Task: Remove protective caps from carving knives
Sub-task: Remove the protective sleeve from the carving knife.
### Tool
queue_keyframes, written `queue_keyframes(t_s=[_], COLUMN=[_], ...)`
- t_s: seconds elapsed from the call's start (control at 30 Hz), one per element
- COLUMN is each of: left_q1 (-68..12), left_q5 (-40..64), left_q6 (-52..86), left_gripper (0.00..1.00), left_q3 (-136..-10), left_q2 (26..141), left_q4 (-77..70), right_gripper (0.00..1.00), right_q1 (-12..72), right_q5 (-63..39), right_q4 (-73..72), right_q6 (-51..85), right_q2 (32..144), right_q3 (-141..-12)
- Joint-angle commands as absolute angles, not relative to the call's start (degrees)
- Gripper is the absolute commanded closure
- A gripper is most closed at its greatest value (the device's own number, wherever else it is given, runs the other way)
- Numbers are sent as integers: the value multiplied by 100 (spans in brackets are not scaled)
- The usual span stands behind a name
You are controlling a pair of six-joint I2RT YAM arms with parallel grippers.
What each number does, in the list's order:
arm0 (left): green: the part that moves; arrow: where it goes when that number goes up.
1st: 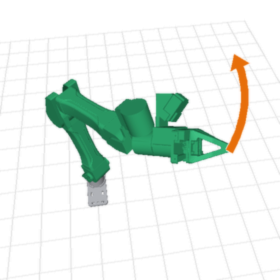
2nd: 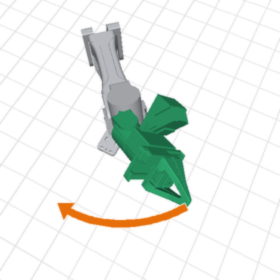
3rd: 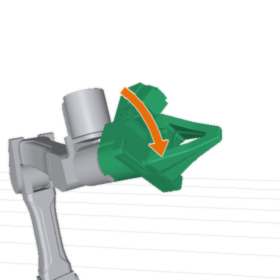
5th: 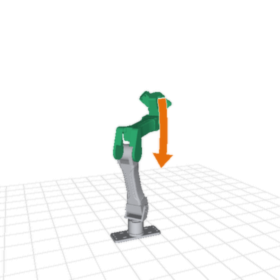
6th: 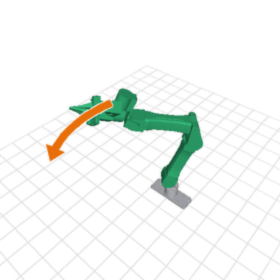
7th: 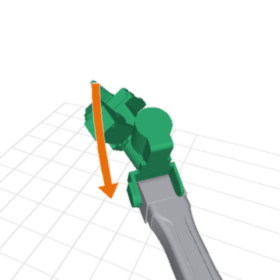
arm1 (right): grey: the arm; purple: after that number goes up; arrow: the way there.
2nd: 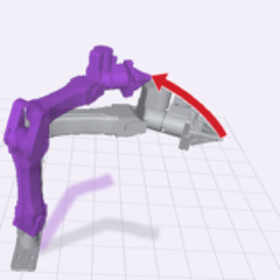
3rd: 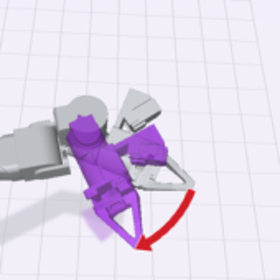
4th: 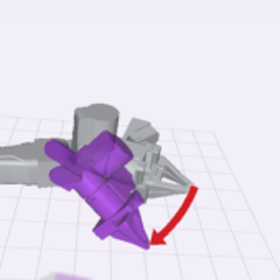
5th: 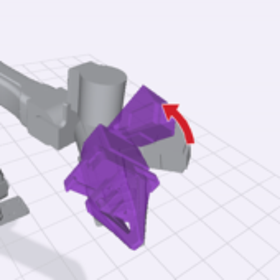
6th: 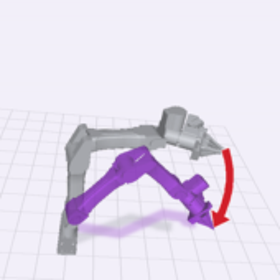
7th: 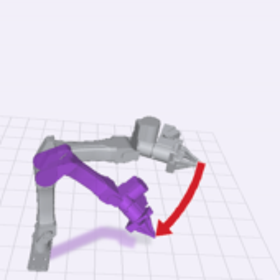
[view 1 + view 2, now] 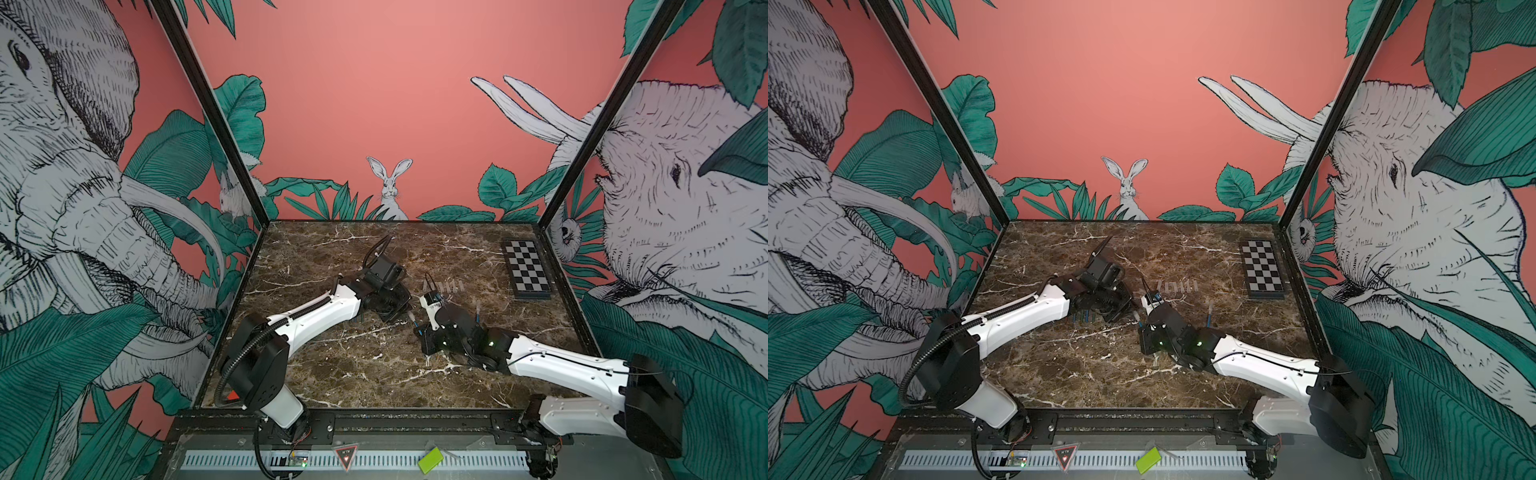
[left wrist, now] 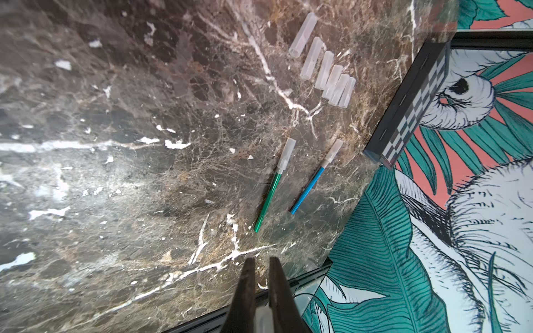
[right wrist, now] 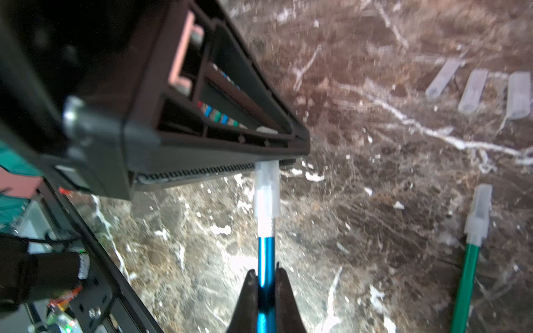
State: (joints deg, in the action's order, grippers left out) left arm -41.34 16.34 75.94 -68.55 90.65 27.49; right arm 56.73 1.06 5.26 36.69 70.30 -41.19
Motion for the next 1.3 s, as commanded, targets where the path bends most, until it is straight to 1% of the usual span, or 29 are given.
queue_keyframes(t_s=[0.0,0.13,0.57,0.83,0.97,1.13,1.2,1.27], left_q1=[-3415,-3309,-3085,-3030,-3031,-2999,-2986,-2964], left_q5=[260,215,-46,-18,40,-20,-14,-5], left_q6=[7493,7388,7302,7354,7489,7550,7558,7550], left_gripper=[100,100,100,100,100,100,100,100], left_q3=[-7437,-7709,-7986,-7974,-7817,-7839,-7848,-7857], left_q2=[9128,9259,9286,9345,9349,9290,9290,9298], left_q4=[2712,2889,3071,2984,2802,2769,2777,2790], right_gripper=[100,100,100,100,100,100,100,100], right_q1=[5768,5791,5983,6104,6124,6146,6205,6386], right_q5=[-149,-190,-123,106,41,133,44,199], right_q4=[2049,2128,2212,2193,2266,1789,1853,1887], right_q6=[3862,3844,3944,4007,3874,4036,4084,4193], right_q2=[6903,6935,6903,6871,7080,7250,7333,7233], right_q3=[-3840,-3824,-3698,-3677,-3968,-3717,-3746,-3620])
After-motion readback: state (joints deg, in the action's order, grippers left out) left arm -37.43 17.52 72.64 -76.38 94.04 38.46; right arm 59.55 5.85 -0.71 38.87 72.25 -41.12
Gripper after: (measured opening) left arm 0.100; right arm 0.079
